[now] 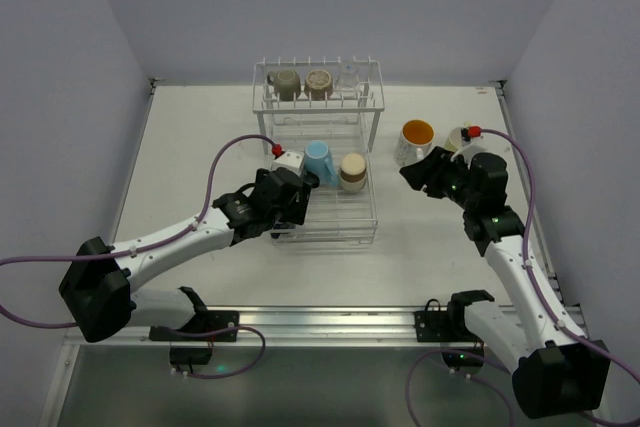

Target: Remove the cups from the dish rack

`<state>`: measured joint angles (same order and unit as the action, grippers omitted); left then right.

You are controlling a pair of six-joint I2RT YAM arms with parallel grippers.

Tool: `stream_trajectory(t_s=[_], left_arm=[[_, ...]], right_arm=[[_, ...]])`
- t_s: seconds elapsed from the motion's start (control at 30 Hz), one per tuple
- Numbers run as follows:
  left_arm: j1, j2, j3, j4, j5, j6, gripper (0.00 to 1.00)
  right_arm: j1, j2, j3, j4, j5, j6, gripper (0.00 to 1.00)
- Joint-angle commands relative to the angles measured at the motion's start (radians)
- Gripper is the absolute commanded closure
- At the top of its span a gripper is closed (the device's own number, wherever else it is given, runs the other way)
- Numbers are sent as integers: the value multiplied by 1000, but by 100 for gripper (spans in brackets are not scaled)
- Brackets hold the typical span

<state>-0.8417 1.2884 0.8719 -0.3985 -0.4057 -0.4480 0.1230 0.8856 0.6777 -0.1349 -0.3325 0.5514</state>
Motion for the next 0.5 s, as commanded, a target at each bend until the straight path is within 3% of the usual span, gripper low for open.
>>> stream_trajectory(t_s=[0.0, 0.23, 0.47], left_arm=[[-8, -6, -25, -92, -33, -1, 24], [-8, -3, 51, -146, -53, 20, 27], [-8, 17, 121, -246, 42, 42, 27]], right_arm=[[7, 13, 20, 20, -17, 5, 44], [10, 29, 8, 29, -23, 2, 43], [13, 29, 8, 21, -20, -8, 42]])
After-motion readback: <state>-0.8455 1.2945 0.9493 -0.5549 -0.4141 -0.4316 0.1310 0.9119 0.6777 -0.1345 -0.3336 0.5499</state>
